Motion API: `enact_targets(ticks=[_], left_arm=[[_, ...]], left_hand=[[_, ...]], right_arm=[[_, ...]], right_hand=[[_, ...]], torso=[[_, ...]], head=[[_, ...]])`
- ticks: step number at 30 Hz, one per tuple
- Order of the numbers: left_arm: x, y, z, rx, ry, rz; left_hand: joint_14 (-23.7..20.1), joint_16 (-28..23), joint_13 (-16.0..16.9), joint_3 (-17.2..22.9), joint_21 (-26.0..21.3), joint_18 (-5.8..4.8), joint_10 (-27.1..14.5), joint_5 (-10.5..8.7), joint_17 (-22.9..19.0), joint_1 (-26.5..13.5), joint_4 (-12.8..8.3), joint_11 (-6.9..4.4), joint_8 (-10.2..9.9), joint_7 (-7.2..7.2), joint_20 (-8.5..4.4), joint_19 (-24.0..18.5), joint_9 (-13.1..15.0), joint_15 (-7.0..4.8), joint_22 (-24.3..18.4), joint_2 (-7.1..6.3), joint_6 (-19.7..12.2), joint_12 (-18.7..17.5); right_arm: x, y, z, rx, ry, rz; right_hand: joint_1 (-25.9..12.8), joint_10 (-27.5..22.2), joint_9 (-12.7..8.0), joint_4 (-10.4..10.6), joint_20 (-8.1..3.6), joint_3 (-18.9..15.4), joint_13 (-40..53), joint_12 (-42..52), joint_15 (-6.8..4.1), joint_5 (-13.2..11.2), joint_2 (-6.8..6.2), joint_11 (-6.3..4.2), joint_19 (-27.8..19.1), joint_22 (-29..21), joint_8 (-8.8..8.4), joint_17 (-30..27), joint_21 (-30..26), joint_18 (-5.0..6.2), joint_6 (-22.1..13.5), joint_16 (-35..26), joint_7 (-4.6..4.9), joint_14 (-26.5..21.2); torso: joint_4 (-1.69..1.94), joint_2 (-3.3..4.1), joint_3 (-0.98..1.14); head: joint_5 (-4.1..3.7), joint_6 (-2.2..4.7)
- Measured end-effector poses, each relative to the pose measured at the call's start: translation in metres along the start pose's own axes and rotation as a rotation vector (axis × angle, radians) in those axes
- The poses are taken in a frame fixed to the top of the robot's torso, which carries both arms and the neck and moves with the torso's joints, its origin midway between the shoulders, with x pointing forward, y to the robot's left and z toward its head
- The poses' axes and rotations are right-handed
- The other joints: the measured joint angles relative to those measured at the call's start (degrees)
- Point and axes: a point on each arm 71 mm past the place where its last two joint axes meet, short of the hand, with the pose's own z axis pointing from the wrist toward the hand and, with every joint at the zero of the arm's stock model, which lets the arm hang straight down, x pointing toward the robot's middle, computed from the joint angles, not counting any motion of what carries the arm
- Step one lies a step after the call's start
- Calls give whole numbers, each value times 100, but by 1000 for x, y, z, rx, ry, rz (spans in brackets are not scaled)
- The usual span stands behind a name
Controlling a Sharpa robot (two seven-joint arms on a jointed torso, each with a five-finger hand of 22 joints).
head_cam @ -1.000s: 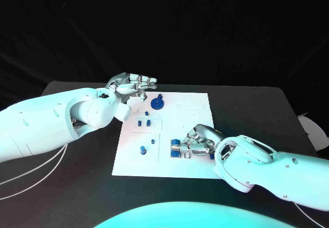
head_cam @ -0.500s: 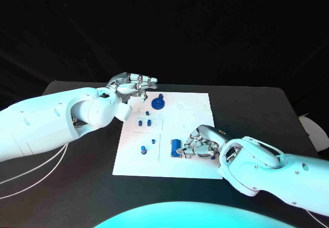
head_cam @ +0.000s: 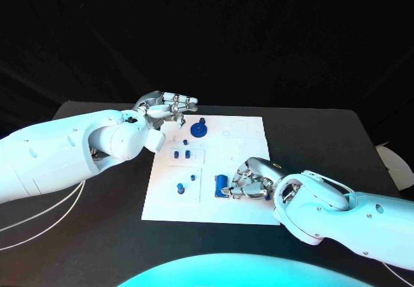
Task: Assemble the parts on the task board
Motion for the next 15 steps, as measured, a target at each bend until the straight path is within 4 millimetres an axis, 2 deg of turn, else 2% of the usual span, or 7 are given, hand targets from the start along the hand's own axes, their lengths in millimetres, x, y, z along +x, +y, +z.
enact_targets(ticks=[15], left_arm=[[0,0,0,2,-1,0]], left_hand=[[0,0,0,0,0,0,0,0,1,0,0,0,0,0,0,0,-7,0,0,0,0,0]], right_arm=[[1,0,3,1,12,-22]], right_hand=[[217,-1,12,1,-42,-1,15,14,-21,19,143,1,0,-1,0,-1,18,0,-20,-1,-20,-21]], torso=[[-7,-2,5]], head=[[13,-35]])
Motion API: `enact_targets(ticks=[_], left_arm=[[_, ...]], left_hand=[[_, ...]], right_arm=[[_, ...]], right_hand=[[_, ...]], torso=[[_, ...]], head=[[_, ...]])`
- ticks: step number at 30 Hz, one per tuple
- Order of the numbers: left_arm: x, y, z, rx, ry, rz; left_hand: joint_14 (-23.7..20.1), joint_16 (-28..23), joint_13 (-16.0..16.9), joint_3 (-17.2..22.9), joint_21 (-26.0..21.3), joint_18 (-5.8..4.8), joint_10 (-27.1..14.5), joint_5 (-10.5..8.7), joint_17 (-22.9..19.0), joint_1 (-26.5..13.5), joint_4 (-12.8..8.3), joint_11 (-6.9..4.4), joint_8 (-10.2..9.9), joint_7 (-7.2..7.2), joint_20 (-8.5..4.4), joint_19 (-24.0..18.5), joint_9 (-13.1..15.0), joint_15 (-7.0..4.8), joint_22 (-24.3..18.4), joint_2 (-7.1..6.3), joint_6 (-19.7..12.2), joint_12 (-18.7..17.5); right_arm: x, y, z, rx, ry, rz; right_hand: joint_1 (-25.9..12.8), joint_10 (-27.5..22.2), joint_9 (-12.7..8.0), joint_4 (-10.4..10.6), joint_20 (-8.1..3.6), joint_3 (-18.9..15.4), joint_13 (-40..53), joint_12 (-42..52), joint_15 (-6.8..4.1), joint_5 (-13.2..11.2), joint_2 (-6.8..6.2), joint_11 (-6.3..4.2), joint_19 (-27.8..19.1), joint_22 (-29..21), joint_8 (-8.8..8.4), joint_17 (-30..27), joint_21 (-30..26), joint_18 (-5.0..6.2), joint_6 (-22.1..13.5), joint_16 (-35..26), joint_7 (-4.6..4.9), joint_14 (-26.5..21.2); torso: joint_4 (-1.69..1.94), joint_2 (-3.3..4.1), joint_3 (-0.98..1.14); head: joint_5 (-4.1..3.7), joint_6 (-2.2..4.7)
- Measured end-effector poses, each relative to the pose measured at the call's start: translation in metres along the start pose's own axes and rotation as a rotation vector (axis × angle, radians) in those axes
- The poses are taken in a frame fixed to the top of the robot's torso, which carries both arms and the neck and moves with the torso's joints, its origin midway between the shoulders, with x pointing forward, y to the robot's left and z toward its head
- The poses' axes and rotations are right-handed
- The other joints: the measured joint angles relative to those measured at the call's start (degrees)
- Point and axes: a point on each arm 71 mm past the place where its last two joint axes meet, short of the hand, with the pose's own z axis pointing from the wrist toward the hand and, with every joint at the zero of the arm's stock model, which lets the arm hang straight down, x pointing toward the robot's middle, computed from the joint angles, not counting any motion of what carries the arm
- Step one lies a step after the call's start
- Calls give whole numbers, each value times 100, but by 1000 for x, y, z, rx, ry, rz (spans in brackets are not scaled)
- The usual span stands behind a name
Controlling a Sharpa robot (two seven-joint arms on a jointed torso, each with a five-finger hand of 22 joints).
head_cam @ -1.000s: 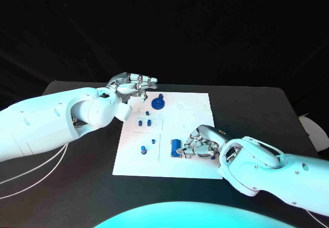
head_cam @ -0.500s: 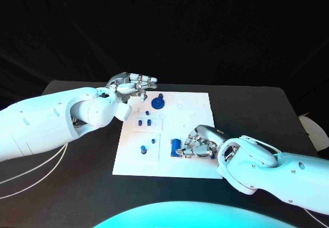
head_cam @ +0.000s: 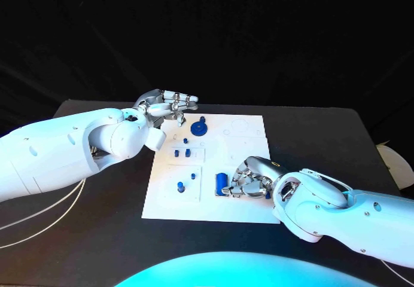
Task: Assemble the parts on the task board
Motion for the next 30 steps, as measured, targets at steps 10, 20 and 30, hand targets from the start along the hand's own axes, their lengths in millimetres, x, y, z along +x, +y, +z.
enact_targets(ticks=[10,20,30], left_arm=[[0,0,0,1,0,0],[0,0,0,1,0,0],[0,0,0,2,0,0]], left_hand=[[0,0,0,0,0,0,0,0,0,0,0,0,0,0,0,0,0,0,0,0,0,0],[0,0,0,0,0,0,-4,0,1,0,0,-1,0,0,0,0,1,0,0,0,0,0],[0,0,4,0,0,0,-37,0,1,0,0,-5,0,0,0,0,1,0,0,0,0,0]], right_arm=[[-1,-3,-2,11,-2,-12],[-1,-1,-4,3,0,-11],[-9,-14,-16,19,-22,-4]], right_hand=[[53,-1,0,-24,0,24,-7,32,-22,0,53,1,0,5,22,0,3,0,0,0,0,22],[77,-1,6,21,0,-53,-17,28,-21,-123,29,1,0,4,22,-1,1,0,0,0,0,22],[105,-1,5,16,0,-81,3,-104,-21,-130,1,1,0,3,22,-2,-3,0,-21,-1,-21,21]], torso=[[2,-2,0],[2,1,1],[-8,-4,3]], head=[[-4,4],[-7,5],[-30,14]])
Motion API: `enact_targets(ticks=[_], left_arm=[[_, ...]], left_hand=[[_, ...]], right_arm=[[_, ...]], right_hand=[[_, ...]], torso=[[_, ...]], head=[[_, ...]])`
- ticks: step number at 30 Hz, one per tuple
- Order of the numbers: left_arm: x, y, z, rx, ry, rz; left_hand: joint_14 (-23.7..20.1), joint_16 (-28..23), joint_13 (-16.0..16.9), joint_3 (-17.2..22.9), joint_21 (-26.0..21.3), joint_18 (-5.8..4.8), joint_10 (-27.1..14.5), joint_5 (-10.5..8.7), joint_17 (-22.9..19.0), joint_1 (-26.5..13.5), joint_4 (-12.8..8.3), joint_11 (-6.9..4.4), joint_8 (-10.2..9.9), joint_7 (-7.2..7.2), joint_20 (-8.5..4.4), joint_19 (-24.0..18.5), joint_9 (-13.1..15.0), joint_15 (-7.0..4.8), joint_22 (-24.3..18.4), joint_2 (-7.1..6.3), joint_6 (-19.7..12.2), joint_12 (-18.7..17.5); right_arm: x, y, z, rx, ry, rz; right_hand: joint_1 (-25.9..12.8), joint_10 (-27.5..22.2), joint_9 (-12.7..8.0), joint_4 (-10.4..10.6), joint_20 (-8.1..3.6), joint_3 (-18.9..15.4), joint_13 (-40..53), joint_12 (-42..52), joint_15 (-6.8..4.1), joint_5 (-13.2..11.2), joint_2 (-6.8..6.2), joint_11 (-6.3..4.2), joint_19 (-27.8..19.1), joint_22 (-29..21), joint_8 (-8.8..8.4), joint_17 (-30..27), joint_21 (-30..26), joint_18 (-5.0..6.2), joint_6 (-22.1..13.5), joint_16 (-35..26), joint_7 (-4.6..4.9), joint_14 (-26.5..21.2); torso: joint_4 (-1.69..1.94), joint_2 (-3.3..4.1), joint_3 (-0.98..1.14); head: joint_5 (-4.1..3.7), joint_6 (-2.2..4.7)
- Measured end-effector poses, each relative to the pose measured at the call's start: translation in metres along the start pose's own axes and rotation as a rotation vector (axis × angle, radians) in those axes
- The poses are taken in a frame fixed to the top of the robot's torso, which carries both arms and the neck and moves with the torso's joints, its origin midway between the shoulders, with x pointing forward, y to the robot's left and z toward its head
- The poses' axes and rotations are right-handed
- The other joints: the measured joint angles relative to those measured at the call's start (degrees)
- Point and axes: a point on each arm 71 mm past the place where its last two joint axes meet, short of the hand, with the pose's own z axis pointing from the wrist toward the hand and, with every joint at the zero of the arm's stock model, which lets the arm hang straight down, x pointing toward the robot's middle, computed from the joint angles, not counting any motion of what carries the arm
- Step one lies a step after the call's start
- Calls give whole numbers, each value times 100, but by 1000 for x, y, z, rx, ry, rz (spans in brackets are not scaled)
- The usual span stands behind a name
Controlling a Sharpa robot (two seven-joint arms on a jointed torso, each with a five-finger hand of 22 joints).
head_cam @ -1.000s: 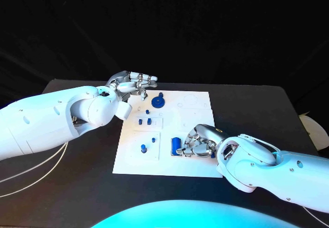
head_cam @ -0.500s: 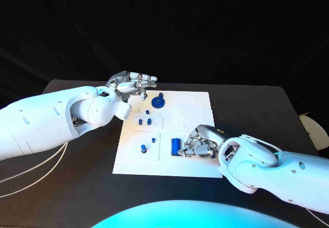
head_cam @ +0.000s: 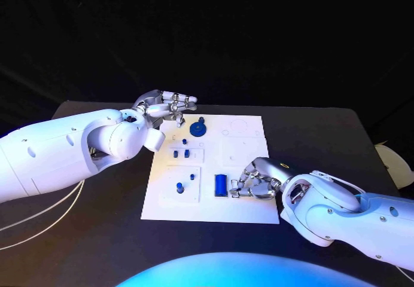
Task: Assemble the parts on the task board
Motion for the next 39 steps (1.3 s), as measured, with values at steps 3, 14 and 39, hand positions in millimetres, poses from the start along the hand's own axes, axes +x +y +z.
enact_targets(ticks=[3,14,39], left_arm=[[0,0,0,0,0,0],[0,0,0,1,0,0],[-2,2,-2,-3,-1,1]], left_hand=[[0,0,0,0,0,0,0,0,0,0,0,0,0,0,0,0,0,0,0,0,0,0],[0,0,-1,0,0,0,1,0,0,0,0,-1,0,0,0,0,0,0,6,0,0,22],[0,0,-2,0,0,0,3,0,0,0,0,-3,0,0,0,0,-4,0,5,0,0,22]], right_arm=[[-8,-9,-6,14,-22,1],[-33,-51,-31,99,-99,-43],[-15,-65,-28,149,-90,-130]], right_hand=[[55,-20,-24,0,0,0,1,-59,0,86,24,21,0,0,-47,0,-45,0,-111,0,49,0],[438,-72,-191,-73,0,73,809,-193,5,-28,240,74,0,-1,-301,-1,-45,0,-192,0,90,3],[445,-61,-238,33,0,65,843,-183,13,-24,247,61,0,-2,-356,-2,-9,1,-60,-1,84,10]], torso=[[0,-3,-1],[-15,-4,1],[-33,-1,5]], head=[[-30,14],[-187,52],[-254,43]])
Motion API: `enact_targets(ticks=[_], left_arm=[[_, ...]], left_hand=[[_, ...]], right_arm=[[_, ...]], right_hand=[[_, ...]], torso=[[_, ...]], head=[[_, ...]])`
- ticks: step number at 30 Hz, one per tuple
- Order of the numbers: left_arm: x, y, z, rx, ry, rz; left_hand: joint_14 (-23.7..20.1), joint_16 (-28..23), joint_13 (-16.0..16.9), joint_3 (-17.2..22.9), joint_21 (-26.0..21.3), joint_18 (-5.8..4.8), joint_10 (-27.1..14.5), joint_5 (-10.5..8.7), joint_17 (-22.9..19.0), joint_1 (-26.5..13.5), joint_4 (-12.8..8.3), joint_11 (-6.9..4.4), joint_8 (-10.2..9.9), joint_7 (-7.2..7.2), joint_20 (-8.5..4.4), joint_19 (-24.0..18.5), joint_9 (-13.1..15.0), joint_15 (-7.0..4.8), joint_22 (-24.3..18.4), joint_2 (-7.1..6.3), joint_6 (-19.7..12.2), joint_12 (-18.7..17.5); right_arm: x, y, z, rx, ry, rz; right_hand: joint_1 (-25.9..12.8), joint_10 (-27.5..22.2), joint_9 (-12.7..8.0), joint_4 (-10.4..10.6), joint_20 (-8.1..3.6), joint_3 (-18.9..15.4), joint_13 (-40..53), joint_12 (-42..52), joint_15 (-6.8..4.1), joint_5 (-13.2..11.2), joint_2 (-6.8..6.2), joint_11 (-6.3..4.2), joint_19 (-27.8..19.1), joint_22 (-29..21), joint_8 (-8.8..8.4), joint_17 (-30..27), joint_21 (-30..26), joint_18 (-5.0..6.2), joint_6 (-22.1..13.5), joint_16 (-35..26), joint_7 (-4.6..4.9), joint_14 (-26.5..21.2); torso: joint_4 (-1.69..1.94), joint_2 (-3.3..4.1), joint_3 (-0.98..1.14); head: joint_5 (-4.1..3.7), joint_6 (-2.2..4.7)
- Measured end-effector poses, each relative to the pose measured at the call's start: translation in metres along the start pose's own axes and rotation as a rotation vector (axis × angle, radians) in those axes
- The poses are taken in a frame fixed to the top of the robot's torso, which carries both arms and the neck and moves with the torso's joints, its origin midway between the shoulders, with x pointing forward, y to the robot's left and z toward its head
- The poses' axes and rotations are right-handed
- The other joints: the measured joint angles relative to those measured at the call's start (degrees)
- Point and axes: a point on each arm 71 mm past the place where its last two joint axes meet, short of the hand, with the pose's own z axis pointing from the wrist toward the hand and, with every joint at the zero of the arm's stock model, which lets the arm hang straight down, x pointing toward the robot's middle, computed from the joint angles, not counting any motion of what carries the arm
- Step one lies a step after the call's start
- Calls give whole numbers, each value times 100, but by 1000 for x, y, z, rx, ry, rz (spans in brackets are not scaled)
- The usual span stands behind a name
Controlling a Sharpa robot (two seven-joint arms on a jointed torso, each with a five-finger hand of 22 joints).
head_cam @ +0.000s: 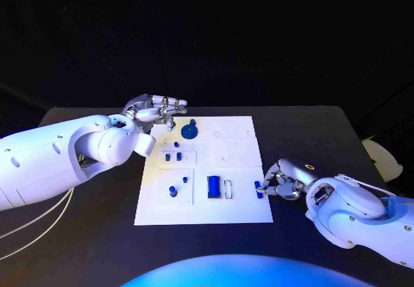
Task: Assemble the parts on the task board
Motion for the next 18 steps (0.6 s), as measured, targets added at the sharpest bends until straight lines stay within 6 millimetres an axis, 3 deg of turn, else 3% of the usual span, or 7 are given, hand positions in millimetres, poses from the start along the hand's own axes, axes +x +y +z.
enact_targets(ticks=[18], left_arm=[[0,0,0,-1,2,0]], left_hand=[[0,0,-1,0,0,0,1,0,0,0,0,-1,0,0,0,0,1,0,0,0,0,0]], right_arm=[[10,9,8,-16,30,-13]], right_hand=[[-24,1,8,16,0,-16,0,7,0,0,-25,-1,0,4,0,4,0,0,40,0,-38,1]], torso=[[0,-7,-7]], head=[[9,-40]])
